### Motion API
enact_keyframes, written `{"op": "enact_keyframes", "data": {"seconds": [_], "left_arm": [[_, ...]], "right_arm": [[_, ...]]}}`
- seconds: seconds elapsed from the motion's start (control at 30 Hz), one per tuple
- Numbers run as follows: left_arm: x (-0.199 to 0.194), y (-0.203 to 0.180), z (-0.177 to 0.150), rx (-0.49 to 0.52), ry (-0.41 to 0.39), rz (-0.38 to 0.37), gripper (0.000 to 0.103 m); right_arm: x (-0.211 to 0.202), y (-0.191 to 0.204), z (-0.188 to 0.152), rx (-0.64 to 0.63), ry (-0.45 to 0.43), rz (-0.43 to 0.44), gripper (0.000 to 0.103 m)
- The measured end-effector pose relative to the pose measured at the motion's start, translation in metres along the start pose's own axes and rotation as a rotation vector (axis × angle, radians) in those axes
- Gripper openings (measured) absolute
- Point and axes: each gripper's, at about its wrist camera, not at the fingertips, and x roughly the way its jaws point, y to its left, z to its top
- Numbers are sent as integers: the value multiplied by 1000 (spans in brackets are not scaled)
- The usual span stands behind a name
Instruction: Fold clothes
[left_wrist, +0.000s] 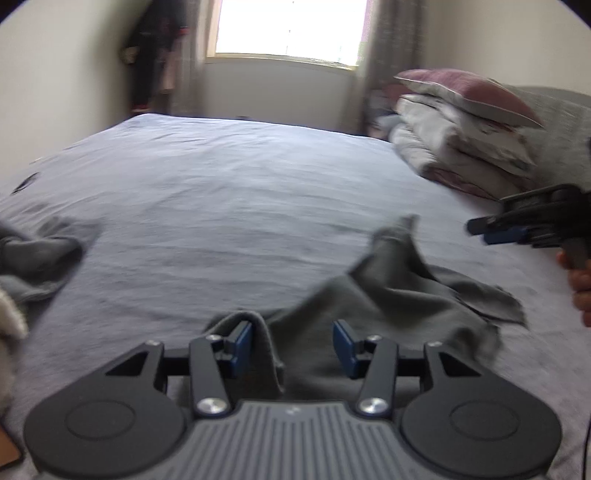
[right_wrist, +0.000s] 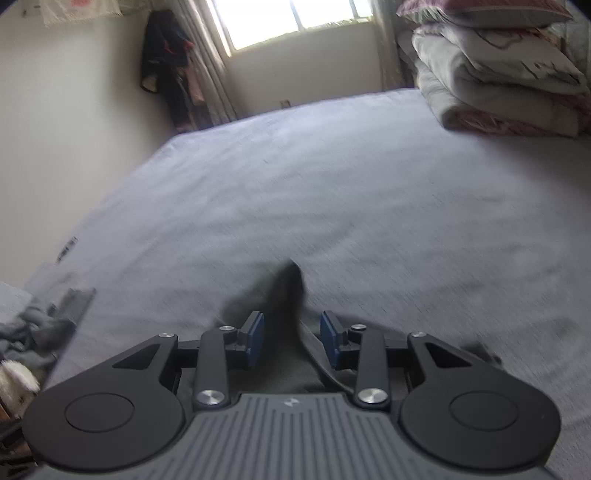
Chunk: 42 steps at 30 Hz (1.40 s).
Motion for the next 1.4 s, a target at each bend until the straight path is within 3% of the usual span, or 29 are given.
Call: {"op": "enact_keyframes", "data": {"seconds": [0.43,0.6,0.73,0.9,1.1,1.23,1.4], "left_arm": [[14,-64,-12,144,35,-258,50],[28,-84,-16,182,68,-278,50],[45,-89,-17,178,133,-235,43],[54,-76,-13,88,130,-201,16],[49,-39,-1,-96,58,-120,12],[48,-16,2,-202,57,-80,12],[49,-1,-1,-285,87,-105,10]], "right_arm": [[-3,-52,-60,123,111,-11,37],[-10,-63,-77,160,120,16,37],[-13,-70,-88,183,124,54,37],[-11,-70,-96,167,134,119,37],[-7,-46,-98,112,146,236,37],[-6,-22,-102,44,169,315,37],[-2,0,-110,-62,165,285,37]]}}
